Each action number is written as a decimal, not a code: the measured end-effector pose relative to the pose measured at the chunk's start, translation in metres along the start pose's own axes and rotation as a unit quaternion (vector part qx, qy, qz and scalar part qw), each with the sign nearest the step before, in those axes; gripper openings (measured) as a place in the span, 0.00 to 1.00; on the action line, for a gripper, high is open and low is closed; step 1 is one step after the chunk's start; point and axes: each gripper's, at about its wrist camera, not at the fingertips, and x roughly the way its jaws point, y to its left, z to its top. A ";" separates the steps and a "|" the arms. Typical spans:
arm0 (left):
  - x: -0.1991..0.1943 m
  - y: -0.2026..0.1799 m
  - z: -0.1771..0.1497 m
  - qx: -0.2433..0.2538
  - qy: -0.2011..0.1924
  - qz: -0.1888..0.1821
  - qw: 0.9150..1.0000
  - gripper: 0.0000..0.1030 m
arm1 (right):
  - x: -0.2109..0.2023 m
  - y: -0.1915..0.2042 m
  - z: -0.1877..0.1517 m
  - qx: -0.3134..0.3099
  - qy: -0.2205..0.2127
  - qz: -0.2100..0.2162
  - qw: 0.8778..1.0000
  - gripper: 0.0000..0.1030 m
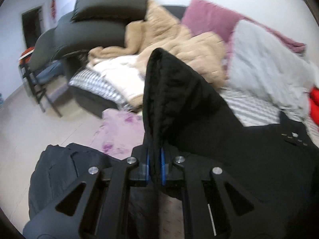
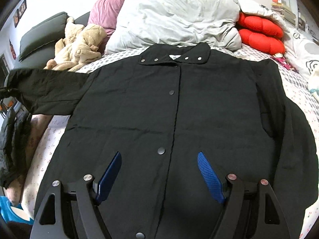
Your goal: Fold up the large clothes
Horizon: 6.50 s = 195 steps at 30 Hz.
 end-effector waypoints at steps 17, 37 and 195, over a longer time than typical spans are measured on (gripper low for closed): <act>0.030 -0.038 -0.035 -0.080 0.032 -0.060 0.994 0.57 | -0.003 0.004 -0.009 -0.015 -0.010 0.001 1.000 0.78; -0.084 -0.114 -0.132 -0.005 0.076 -0.147 0.986 1.00 | -0.033 -0.005 -0.015 0.009 -0.028 -0.054 0.998 0.89; -0.032 -0.243 -0.206 0.125 0.135 -0.240 0.953 1.00 | -0.077 -0.529 -0.042 0.450 -0.053 -0.149 0.879 0.27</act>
